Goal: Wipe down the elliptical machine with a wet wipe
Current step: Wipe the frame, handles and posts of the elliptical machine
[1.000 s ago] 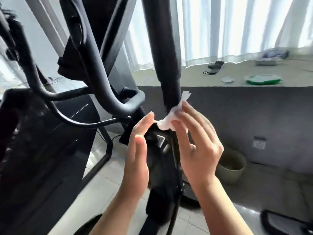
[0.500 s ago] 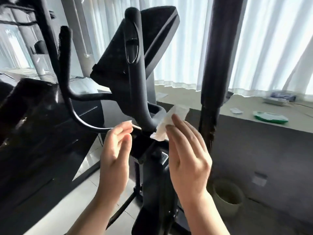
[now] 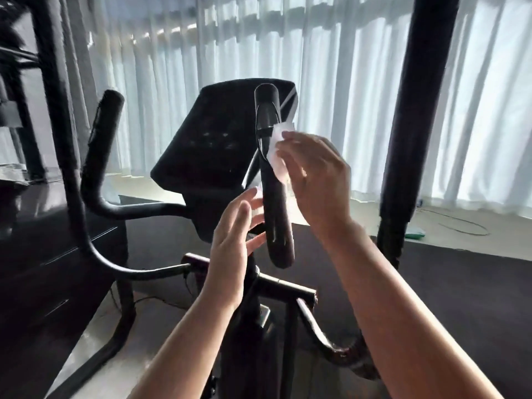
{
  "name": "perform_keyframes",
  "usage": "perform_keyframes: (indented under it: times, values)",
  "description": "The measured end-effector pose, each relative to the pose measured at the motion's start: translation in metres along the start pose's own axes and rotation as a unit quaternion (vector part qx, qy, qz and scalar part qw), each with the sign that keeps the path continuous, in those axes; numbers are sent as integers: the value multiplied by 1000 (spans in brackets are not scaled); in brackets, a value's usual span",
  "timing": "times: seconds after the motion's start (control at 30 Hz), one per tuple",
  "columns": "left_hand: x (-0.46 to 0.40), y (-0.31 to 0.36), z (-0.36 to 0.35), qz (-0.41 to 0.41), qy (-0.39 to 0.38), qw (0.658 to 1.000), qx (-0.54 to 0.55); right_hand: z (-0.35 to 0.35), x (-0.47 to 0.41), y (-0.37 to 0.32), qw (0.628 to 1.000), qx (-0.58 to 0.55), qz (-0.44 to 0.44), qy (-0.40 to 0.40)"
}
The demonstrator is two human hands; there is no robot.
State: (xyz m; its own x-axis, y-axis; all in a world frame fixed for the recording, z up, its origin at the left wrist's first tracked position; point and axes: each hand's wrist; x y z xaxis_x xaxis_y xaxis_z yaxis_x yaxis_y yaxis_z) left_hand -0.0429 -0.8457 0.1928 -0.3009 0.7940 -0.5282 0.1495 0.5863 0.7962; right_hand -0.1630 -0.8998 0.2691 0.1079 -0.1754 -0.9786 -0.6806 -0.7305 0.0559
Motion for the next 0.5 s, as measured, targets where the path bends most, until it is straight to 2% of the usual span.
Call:
perform_keyframes:
  times: [0.07,0.13,0.23,0.33,0.4,0.5]
  values:
    - [-4,-1,3,43,-11,999,32,-5,-14,3,999,9,34,3]
    - [-7,-4,6,69,-17,996,51,0,1,-3,999,2,32,-17]
    - [-8,-10,7,75,-23,994,79,22,51,-13,998,-19,4,-52]
    - [-8,-17,7,79,-33,992,97,45,75,-13,996,-16,18,-88]
    - [-9,-20,8,82,-32,990,114,46,56,-16,993,-27,47,-101]
    - [-11,-23,9,97,-28,985,139,16,-24,-24,996,-9,67,-54]
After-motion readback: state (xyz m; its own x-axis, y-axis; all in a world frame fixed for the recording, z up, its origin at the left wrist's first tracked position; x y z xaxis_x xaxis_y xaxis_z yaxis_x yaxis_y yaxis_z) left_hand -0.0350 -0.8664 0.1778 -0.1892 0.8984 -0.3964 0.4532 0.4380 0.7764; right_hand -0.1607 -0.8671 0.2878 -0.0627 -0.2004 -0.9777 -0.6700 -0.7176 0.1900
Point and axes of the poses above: each hand's wrist, its own x-axis away from the middle knuckle, its own z-axis out of the back of the hand, y = z × x, and after that the axes turned 12 degrees about y, right-handed
